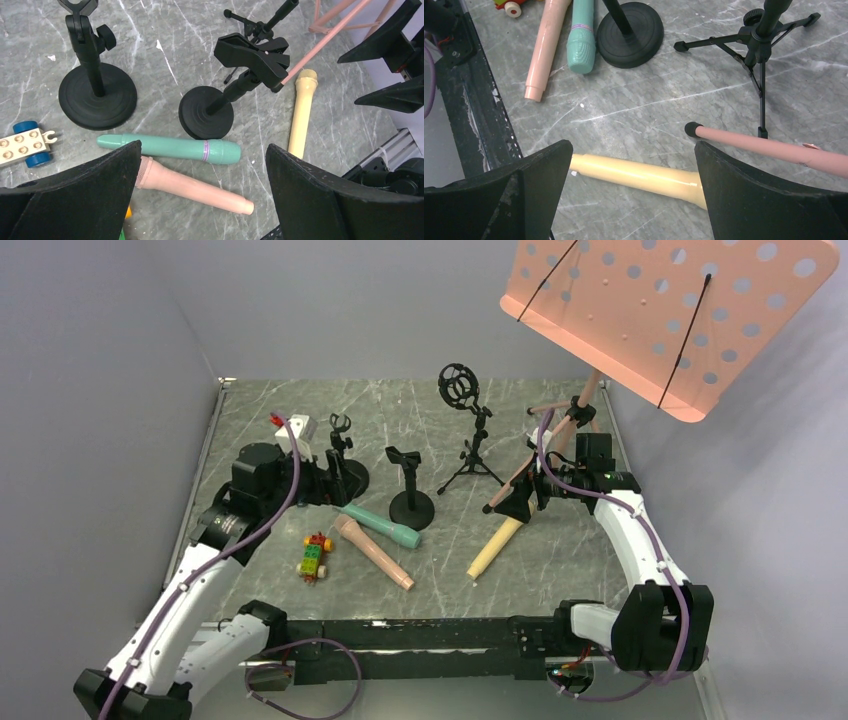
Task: Attach the microphones to the stand
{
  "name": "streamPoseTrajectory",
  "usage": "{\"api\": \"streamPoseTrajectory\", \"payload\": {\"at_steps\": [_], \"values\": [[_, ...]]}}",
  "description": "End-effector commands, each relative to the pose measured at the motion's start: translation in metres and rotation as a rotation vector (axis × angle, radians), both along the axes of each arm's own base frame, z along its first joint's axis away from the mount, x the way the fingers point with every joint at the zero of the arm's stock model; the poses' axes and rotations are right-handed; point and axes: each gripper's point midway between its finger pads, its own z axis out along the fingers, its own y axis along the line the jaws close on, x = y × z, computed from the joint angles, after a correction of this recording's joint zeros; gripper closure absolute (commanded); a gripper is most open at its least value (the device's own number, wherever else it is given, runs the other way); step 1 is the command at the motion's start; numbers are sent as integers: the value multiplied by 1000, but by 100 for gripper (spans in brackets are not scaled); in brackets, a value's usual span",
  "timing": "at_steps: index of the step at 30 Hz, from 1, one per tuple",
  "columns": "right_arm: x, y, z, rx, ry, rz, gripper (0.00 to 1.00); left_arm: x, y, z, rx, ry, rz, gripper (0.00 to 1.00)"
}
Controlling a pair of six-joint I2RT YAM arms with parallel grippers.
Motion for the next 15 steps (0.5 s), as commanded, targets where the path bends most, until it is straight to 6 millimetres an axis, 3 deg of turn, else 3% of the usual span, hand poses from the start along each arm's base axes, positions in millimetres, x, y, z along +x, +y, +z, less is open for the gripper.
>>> {"api": "streamPoseTrajectory", "payload": {"at_steps": [1,7,15], "values": [[3,1,10,1,-61,22,0,10,3,19,29,-22,88,1],[1,3,10,16,-57,32,0,25,15,17,199,63,297,1],[2,3,8,15,-50,29,0,55,-1,33,107,89,394,1]]}}
